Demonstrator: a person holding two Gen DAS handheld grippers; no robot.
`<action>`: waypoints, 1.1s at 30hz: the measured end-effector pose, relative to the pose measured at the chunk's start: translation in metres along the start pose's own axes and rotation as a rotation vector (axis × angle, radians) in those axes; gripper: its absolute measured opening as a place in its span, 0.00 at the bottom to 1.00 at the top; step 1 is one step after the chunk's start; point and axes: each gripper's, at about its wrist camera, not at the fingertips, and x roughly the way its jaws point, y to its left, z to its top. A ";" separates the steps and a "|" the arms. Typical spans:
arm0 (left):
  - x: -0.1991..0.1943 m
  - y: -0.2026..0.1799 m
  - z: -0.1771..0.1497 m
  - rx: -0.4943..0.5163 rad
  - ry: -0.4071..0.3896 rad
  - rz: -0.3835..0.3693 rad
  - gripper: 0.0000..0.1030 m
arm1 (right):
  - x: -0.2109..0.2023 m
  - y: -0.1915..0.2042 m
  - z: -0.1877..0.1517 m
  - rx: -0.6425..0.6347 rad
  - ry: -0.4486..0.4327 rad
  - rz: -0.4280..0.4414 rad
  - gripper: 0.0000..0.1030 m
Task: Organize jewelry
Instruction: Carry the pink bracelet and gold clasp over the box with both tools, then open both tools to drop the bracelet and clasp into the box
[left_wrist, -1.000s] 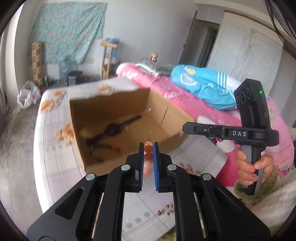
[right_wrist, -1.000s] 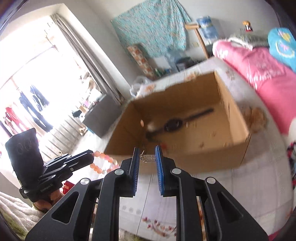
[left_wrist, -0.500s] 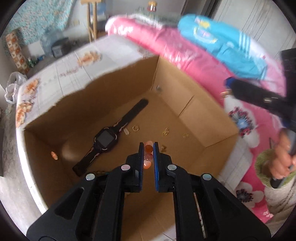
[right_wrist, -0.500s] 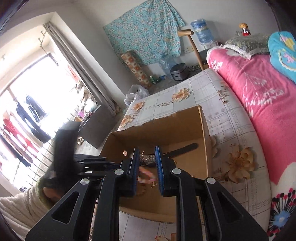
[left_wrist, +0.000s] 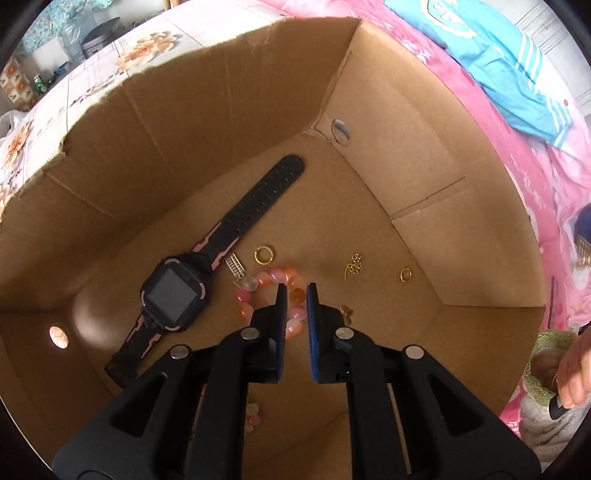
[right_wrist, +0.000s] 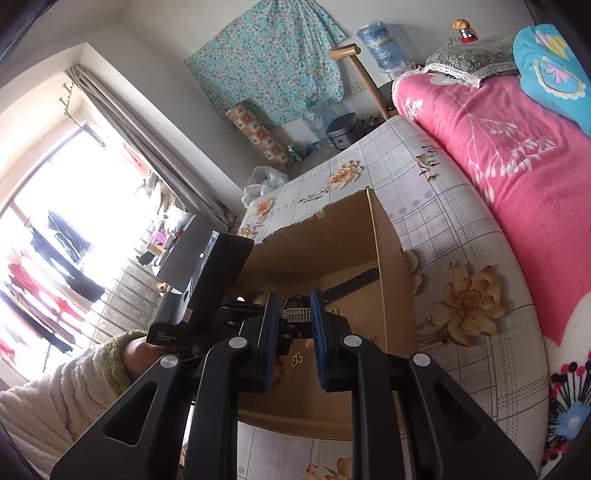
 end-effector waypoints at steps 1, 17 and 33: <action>-0.003 0.002 -0.001 -0.011 -0.009 -0.007 0.15 | 0.000 0.002 0.000 -0.003 0.003 -0.001 0.17; -0.152 0.023 -0.108 -0.097 -0.497 0.078 0.55 | 0.095 0.048 0.022 -0.259 0.371 -0.259 0.17; -0.169 0.011 -0.192 -0.148 -0.704 0.169 0.78 | 0.110 0.038 0.037 -0.287 0.327 -0.436 0.18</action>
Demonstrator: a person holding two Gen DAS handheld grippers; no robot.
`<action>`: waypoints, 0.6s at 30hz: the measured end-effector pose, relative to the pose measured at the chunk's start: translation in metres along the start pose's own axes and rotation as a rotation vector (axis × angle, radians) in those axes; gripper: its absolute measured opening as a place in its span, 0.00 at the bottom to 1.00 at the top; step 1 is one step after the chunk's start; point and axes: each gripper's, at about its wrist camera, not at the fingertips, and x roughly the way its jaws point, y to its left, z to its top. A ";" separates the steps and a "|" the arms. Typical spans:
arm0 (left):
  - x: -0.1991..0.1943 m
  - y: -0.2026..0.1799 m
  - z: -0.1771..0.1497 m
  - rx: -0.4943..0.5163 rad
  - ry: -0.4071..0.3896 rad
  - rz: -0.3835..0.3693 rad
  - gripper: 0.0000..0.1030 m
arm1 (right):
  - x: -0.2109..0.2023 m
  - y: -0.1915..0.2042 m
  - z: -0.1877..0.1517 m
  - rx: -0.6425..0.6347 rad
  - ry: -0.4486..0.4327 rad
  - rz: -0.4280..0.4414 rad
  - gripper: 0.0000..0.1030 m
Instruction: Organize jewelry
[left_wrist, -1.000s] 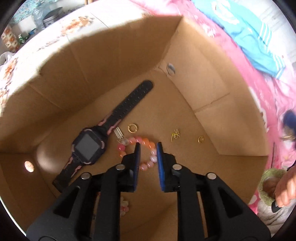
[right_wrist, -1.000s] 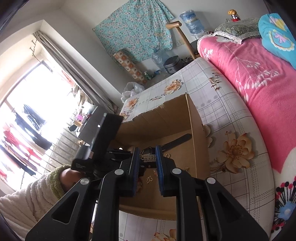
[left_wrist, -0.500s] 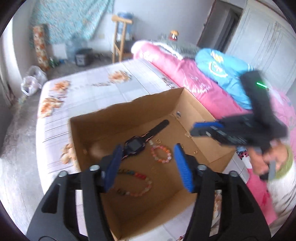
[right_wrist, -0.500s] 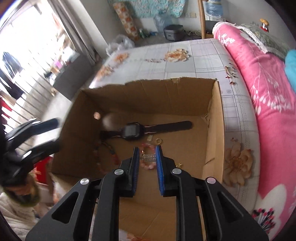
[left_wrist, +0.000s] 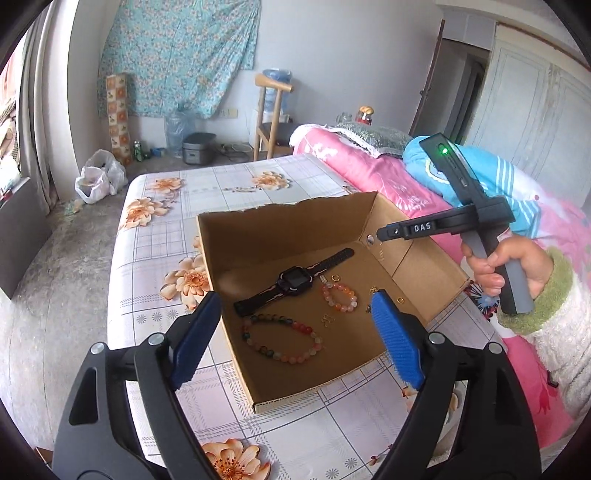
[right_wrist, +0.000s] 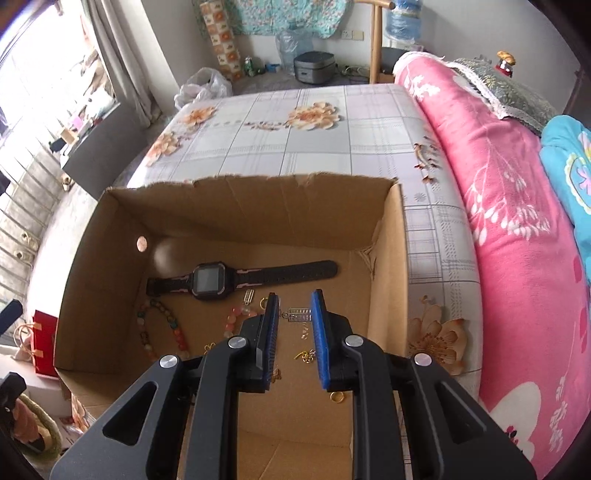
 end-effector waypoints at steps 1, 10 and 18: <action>-0.001 -0.002 -0.001 0.005 -0.004 0.001 0.79 | -0.002 -0.001 0.000 0.007 -0.004 0.002 0.18; -0.006 -0.013 -0.009 0.013 -0.022 0.011 0.80 | -0.009 -0.009 0.005 0.060 -0.066 0.034 0.36; -0.019 -0.019 -0.010 0.007 -0.065 0.057 0.85 | -0.064 -0.009 -0.017 0.112 -0.231 0.075 0.44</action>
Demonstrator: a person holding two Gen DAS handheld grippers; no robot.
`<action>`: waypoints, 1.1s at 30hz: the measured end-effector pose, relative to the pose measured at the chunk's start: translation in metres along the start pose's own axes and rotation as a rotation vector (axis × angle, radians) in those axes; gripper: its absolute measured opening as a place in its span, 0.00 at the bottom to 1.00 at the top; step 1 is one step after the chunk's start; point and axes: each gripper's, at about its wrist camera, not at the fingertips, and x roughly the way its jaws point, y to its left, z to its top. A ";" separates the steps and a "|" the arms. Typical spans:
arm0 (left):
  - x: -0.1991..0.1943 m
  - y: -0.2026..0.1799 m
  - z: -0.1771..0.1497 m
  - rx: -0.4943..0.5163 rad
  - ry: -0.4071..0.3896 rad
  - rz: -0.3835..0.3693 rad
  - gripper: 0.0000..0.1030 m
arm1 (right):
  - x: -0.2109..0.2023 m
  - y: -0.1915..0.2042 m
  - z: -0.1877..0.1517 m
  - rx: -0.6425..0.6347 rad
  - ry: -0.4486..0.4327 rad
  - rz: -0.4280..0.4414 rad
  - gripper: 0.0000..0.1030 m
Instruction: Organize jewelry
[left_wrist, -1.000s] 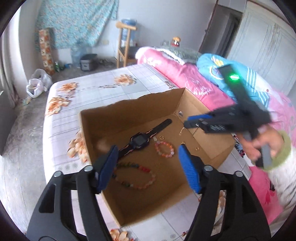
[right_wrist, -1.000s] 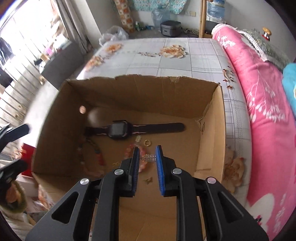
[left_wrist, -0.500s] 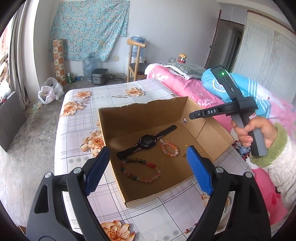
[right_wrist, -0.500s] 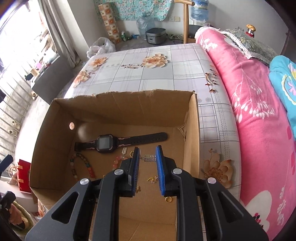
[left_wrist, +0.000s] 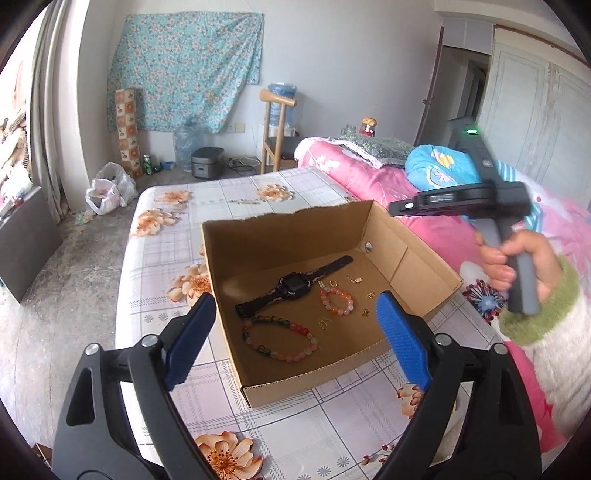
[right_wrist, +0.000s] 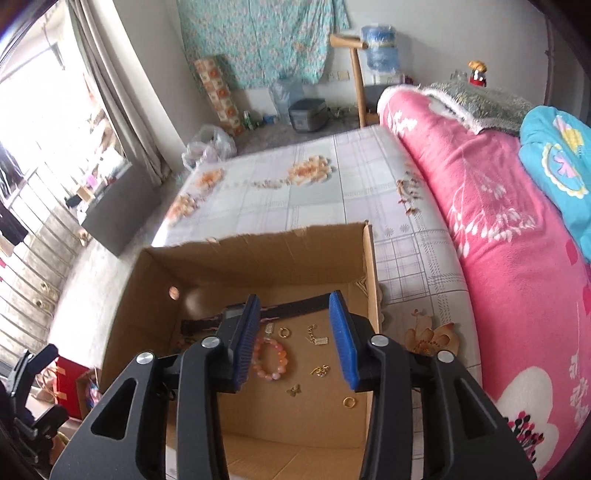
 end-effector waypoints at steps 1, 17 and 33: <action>-0.003 -0.002 0.000 0.003 -0.012 0.013 0.86 | -0.011 0.003 -0.004 0.000 -0.033 -0.001 0.47; -0.007 -0.036 -0.012 -0.031 -0.016 0.132 0.92 | -0.106 0.050 -0.110 -0.043 -0.288 -0.249 0.94; 0.035 -0.044 -0.029 -0.122 0.172 0.212 0.92 | -0.071 0.029 -0.145 -0.035 -0.089 -0.233 0.94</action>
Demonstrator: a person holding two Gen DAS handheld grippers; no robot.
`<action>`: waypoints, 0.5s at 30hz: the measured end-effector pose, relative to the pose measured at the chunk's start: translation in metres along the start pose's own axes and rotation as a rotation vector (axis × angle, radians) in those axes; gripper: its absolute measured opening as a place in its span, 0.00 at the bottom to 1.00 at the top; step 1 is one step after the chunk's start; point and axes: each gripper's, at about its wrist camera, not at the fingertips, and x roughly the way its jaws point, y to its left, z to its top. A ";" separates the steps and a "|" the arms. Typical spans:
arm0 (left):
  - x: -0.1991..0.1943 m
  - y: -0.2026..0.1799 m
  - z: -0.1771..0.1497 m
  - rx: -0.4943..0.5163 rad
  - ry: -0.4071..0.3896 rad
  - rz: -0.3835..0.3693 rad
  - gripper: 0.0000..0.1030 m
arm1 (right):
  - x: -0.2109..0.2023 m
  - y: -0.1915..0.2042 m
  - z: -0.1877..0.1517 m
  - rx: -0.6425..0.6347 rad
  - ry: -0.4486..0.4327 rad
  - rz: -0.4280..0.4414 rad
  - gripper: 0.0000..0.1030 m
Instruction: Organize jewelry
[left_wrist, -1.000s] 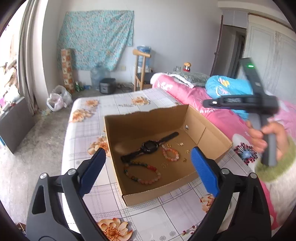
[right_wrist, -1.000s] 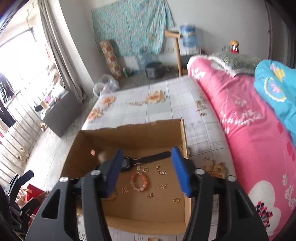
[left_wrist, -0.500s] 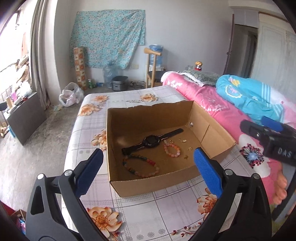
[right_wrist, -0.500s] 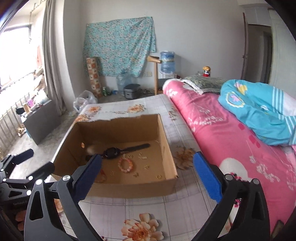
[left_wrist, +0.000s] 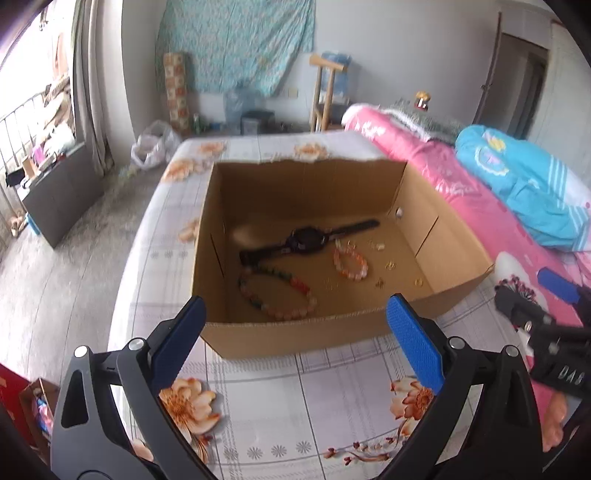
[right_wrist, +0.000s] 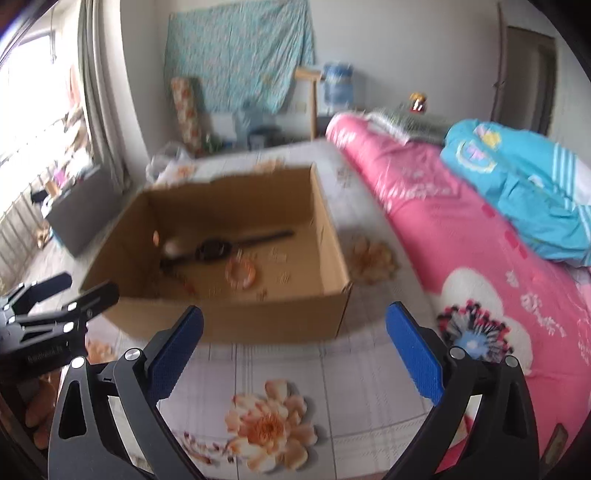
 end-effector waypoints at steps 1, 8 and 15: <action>0.006 0.000 -0.002 -0.001 0.029 0.020 0.92 | 0.009 0.000 -0.004 0.002 0.038 0.012 0.94; 0.034 0.003 -0.012 -0.021 0.148 0.059 0.92 | 0.051 -0.002 -0.011 0.049 0.206 0.034 0.94; 0.042 0.003 -0.009 -0.028 0.179 0.083 0.92 | 0.059 0.004 -0.004 0.039 0.222 0.034 0.94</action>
